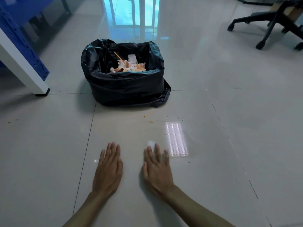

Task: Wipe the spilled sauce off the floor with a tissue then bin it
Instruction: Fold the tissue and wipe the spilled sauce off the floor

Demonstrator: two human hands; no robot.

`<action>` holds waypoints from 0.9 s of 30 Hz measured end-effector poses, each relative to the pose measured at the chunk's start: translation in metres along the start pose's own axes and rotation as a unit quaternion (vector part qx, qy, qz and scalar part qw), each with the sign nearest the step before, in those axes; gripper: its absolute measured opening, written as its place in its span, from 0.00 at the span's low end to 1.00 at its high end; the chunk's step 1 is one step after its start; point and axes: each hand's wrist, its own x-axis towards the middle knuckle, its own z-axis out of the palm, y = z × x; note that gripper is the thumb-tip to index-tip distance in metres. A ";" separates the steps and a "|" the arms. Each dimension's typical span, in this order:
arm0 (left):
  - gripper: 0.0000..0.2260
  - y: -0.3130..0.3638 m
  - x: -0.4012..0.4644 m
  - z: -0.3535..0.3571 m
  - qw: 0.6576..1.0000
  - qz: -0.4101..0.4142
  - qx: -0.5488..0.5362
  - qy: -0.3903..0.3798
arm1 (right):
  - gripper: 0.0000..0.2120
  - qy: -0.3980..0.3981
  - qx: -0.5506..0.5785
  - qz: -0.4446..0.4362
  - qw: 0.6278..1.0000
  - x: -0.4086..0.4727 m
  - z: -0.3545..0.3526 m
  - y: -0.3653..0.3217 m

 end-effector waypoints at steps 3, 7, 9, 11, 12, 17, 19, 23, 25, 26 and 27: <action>0.28 -0.002 0.001 -0.001 1.000 0.001 -0.011 -0.001 | 0.26 -0.017 -0.014 -0.092 0.996 -0.007 0.012 -0.020; 0.28 -0.002 0.000 -0.003 1.000 0.001 -0.019 -0.004 | 0.26 -0.017 -0.037 -0.158 0.987 -0.022 0.013 -0.014; 0.28 -0.001 -0.001 -0.004 1.000 -0.002 -0.020 -0.003 | 0.27 -0.023 -0.052 -0.174 0.983 -0.026 0.006 -0.001; 0.28 0.000 -0.001 -0.004 1.000 -0.004 -0.022 -0.001 | 0.28 -0.034 -0.055 -0.157 0.986 -0.031 0.000 0.014; 0.28 0.000 -0.001 -0.004 1.000 -0.006 -0.023 -0.001 | 0.29 -0.037 -0.054 -0.141 0.988 -0.033 -0.004 0.021; 0.28 0.000 -0.002 -0.004 1.000 0.002 -0.006 0.001 | 0.32 -0.039 -0.068 -0.020 0.997 -0.042 -0.022 0.071; 0.27 0.002 -0.003 -0.005 1.000 0.003 -0.006 0.005 | 0.34 -0.041 -0.087 0.046 0.994 -0.047 -0.029 0.096; 0.27 0.003 -0.002 -0.006 1.000 -0.001 -0.003 0.008 | 0.37 -0.046 -0.097 0.117 0.987 -0.064 -0.035 0.117; 0.28 0.004 -0.001 -0.005 1.000 -0.003 0.002 0.006 | 0.38 -0.040 -0.087 0.137 0.986 -0.068 -0.032 0.109; 0.28 0.004 -0.002 -0.005 1.000 -0.005 0.004 0.006 | 0.38 -0.038 -0.079 0.139 0.986 -0.069 -0.030 0.102; 0.28 0.004 -0.002 -0.005 1.000 -0.006 0.005 0.005 | 0.38 -0.037 -0.073 0.129 0.988 -0.069 -0.028 0.094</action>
